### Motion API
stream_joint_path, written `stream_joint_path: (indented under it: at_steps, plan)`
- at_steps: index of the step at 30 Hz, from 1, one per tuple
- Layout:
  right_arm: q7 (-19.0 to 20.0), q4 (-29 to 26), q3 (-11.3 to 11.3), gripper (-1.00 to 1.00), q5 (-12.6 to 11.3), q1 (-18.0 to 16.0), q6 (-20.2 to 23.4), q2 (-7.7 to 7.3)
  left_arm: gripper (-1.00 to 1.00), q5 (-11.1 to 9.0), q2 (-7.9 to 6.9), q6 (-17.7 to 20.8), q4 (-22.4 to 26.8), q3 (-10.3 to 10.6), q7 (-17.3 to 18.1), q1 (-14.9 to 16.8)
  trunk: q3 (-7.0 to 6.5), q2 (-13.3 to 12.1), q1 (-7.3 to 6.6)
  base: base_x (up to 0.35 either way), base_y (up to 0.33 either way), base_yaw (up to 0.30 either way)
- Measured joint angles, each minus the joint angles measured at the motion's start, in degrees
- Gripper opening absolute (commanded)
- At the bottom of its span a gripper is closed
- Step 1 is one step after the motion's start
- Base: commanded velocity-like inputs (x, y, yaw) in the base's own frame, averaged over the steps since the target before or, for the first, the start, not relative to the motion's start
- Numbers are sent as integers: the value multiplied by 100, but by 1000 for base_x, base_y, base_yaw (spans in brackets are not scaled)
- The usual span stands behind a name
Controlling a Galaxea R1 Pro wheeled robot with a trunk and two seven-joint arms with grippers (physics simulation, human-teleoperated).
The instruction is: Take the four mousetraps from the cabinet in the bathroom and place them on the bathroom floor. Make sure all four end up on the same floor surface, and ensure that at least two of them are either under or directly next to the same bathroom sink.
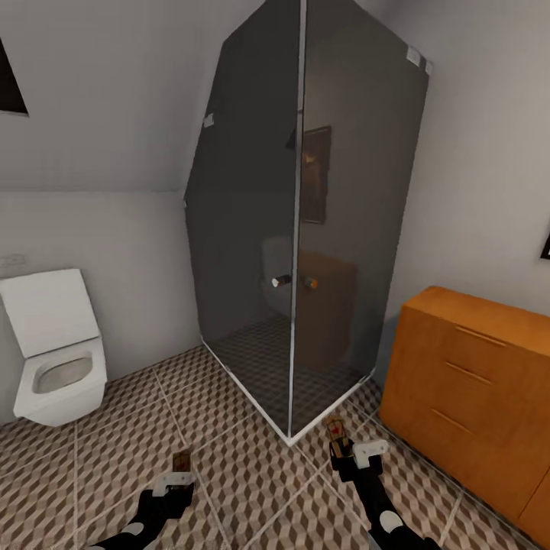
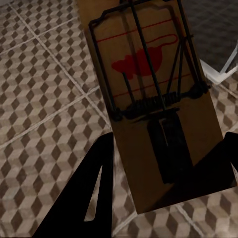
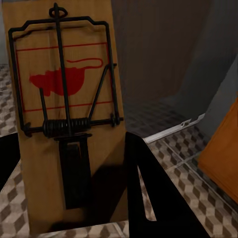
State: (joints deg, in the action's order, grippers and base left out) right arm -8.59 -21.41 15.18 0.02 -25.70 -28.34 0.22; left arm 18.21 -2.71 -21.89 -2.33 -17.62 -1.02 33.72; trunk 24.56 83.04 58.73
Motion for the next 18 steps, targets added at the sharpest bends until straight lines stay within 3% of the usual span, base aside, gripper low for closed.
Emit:
stream_joint_path:
  at_steps: [18]
  plan:
    - [-3, 39, 1, -100, 0, 0, 0, 0, -100, 0, 10, -2, -4, 0, 0, -7, 53, 0, 0, 0, -74, 265]
